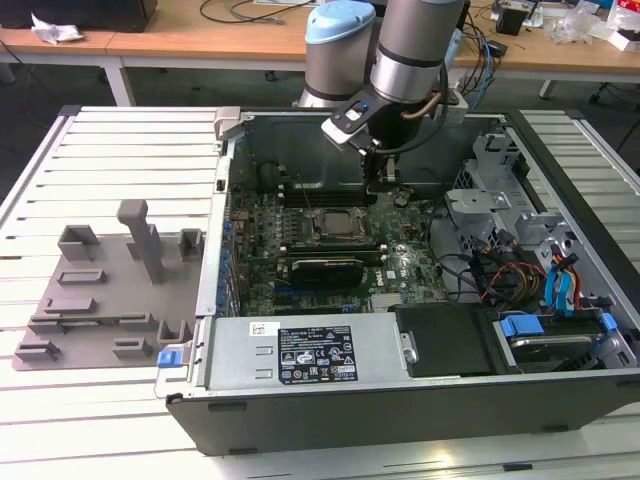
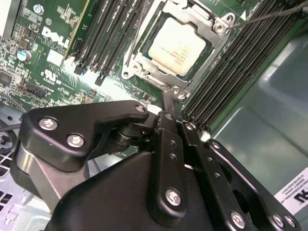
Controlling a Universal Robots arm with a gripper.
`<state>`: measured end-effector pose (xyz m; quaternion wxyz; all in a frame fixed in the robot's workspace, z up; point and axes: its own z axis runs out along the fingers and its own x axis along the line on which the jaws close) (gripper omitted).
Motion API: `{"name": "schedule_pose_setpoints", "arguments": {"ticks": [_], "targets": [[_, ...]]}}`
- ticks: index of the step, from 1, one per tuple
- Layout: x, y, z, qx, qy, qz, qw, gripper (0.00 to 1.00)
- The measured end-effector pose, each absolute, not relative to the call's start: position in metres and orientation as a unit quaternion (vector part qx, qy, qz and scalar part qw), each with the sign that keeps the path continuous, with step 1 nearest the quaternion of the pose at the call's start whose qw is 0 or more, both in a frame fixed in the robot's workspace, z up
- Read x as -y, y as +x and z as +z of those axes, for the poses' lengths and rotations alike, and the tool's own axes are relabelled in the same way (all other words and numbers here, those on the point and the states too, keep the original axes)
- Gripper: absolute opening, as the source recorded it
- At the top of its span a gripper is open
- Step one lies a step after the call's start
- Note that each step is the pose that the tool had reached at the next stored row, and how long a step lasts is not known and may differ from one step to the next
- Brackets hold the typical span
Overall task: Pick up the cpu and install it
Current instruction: 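Close the cpu cover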
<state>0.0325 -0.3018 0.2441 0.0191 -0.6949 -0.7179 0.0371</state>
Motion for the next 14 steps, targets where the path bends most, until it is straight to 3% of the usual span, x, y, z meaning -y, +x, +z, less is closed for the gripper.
{"name": "schedule_pose_setpoints", "arguments": {"ticks": [14], "targets": [[0.302, 0.009, 0.237, 0.718, -0.695, 0.037, 0.019, 0.11]]}}
